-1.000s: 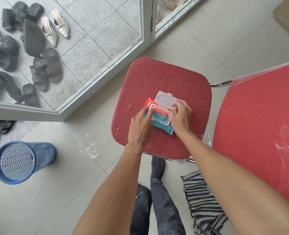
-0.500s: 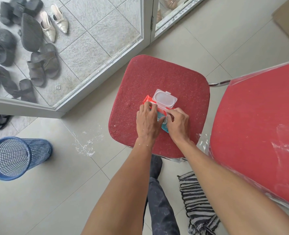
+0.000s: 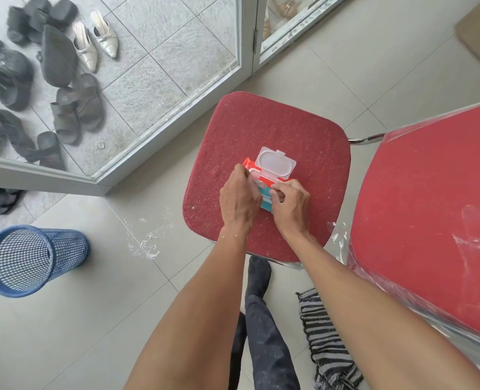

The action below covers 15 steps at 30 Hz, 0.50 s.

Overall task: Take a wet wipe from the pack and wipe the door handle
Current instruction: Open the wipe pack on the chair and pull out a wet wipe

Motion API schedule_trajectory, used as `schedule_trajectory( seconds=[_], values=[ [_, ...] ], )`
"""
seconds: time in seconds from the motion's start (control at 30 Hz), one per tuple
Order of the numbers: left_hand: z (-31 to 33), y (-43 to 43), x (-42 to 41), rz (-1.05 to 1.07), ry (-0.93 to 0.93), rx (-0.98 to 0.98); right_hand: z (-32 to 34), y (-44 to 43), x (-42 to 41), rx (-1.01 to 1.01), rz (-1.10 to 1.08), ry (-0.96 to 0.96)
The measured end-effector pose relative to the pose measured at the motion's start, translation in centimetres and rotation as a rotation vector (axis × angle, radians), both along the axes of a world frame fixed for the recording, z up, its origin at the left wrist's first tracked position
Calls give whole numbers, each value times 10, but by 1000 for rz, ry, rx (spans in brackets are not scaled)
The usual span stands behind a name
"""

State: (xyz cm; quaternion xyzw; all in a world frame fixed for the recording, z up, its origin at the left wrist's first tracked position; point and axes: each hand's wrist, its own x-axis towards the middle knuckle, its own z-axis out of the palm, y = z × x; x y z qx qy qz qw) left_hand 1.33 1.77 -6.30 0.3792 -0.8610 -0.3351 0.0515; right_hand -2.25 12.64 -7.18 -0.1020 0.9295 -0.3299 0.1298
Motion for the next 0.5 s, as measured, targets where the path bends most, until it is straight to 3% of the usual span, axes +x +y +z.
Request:
schedule_trajectory(
  seconds=[0.13, 0.37, 0.5],
  values=[
    [-2, -4, 5, 48, 45, 102, 3, -13, -2, 24, 67, -6],
    [-4, -4, 12, 31, 73, 127, 2, -27, -6, 118, 5, -5],
    [-2, -4, 13, 34, 67, 134, 4, -29, -8, 191, 98, 41]
  ],
)
